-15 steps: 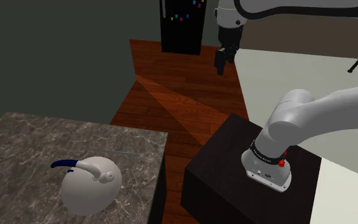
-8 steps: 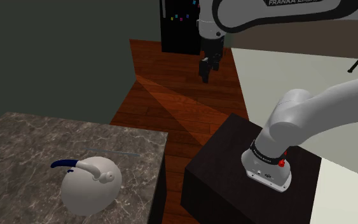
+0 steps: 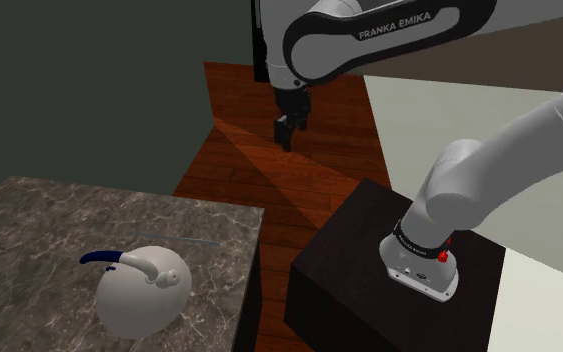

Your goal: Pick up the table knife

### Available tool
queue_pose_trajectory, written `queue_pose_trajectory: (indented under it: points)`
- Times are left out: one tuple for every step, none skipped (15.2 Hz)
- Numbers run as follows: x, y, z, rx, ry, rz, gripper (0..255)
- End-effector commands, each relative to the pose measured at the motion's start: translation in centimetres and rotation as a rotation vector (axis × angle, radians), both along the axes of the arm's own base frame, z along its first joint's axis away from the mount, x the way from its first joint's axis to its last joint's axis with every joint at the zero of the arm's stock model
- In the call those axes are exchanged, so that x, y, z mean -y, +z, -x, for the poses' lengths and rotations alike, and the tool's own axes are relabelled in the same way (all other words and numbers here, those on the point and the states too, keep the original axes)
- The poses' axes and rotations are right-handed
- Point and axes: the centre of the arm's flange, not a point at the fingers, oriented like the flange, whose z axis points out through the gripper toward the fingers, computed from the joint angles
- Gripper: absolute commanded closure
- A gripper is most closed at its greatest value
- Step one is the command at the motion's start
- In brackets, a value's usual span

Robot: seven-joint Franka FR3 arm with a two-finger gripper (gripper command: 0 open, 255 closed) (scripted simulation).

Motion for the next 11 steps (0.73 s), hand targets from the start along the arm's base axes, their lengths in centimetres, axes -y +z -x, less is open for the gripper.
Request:
queue_pose_trajectory:
  points:
    - [-2.1, -1.3, -1.4, -0.004, 0.024, -0.005, 0]
    - [-3.0, -2.0, -2.0, -0.006, 0.035, -0.006, 0]
    - [-4.0, -2.6, -2.6, -0.008, 0.047, -0.008, 0]
    - [-5.0, -3.3, -3.2, -0.010, 0.058, -0.010, 0]
    - [-6.0, -3.9, -3.8, -0.012, 0.070, -0.012, 0]
    - [-7.0, -4.6, -4.3, -0.014, 0.082, -0.013, 0]
    - [-8.0, -5.2, -4.9, -0.016, 0.093, -0.015, 0]
    - [-9.0, -5.9, -5.4, -0.018, 0.105, -0.017, 0]
    - [-10.0, -6.5, -6.0, -0.021, 0.116, -0.019, 0]
    - [-11.0, -7.2, -6.5, -0.023, 0.128, -0.020, 0]
    - [-12.0, -7.8, -7.0, -0.025, 0.139, -0.022, 0]
